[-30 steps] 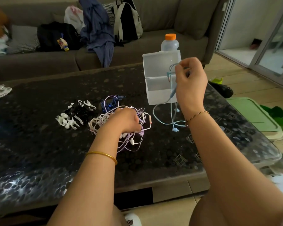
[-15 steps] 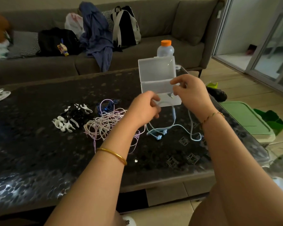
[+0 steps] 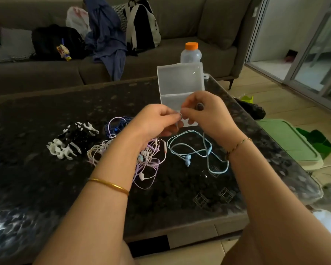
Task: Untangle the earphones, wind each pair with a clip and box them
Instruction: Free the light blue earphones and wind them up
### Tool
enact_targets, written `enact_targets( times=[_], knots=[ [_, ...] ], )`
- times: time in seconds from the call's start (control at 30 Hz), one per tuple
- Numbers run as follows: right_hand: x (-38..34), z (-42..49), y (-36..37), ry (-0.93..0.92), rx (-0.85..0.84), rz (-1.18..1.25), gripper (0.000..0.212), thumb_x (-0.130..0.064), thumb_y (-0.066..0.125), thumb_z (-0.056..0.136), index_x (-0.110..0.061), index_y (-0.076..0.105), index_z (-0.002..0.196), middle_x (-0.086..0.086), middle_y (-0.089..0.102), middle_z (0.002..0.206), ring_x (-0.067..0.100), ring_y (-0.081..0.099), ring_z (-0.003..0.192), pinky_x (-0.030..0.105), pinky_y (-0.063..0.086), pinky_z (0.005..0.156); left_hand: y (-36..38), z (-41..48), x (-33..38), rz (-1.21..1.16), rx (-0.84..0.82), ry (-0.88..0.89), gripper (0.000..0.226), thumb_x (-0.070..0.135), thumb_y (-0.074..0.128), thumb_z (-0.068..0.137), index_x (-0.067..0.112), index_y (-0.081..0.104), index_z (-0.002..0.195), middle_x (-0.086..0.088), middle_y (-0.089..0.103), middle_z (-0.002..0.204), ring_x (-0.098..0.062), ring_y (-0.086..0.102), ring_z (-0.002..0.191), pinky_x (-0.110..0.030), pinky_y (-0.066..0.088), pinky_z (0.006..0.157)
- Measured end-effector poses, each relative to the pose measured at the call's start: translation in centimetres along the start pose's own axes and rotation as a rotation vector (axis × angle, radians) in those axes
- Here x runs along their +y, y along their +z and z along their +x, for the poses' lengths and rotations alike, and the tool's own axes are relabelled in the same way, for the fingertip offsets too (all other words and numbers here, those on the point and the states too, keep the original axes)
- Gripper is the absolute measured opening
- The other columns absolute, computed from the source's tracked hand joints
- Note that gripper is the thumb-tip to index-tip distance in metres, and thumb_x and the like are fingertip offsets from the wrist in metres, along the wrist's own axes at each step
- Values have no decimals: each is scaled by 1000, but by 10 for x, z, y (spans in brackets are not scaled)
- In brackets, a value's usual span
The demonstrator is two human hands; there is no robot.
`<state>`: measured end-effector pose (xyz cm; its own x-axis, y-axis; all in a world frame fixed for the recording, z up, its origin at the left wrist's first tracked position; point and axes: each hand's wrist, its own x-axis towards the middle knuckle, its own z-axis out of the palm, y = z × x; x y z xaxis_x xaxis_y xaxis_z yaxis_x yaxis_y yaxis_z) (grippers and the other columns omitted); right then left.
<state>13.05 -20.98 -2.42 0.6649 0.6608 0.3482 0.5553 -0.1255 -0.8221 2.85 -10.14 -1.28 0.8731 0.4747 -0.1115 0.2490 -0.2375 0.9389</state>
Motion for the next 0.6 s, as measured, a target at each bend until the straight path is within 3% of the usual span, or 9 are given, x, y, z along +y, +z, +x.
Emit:
enact_targets(
  times=[0.13, 0.27, 0.43, 0.6],
  knots=[
    [-6, 2, 10, -18, -43, -16, 4, -9, 64, 86, -9, 66, 89, -3, 63, 75, 0, 58, 57, 13, 50, 59, -7, -4, -3, -210, -43, -173, 12, 13, 56, 95, 11, 64, 86, 1, 64, 70, -9, 61, 63, -21, 52, 62],
    [-12, 3, 14, -20, -107, 50, 5, -9, 64, 87, -11, 68, 88, -7, 61, 71, -7, 56, 51, 5, 41, 51, -17, -10, -6, -424, -142, -275, 19, 20, 53, 96, 7, 66, 101, 3, 62, 65, -8, 59, 59, -22, 52, 60],
    [-14, 5, 24, -1, -100, 106, 8, -9, 64, 87, -11, 69, 92, 1, 66, 76, 5, 62, 58, 22, 54, 64, -22, -13, -10, -446, -173, -291, 18, 21, 52, 96, 11, 66, 93, 5, 60, 61, -7, 58, 60, -22, 51, 64],
    [-18, 7, 25, 48, -187, 187, 13, -9, 57, 92, -18, 66, 88, 3, 67, 78, 9, 66, 66, 25, 59, 71, -26, -16, -10, -519, -114, -303, 23, 19, 46, 99, 14, 63, 84, 5, 65, 62, -9, 61, 65, -23, 52, 66]
  ],
)
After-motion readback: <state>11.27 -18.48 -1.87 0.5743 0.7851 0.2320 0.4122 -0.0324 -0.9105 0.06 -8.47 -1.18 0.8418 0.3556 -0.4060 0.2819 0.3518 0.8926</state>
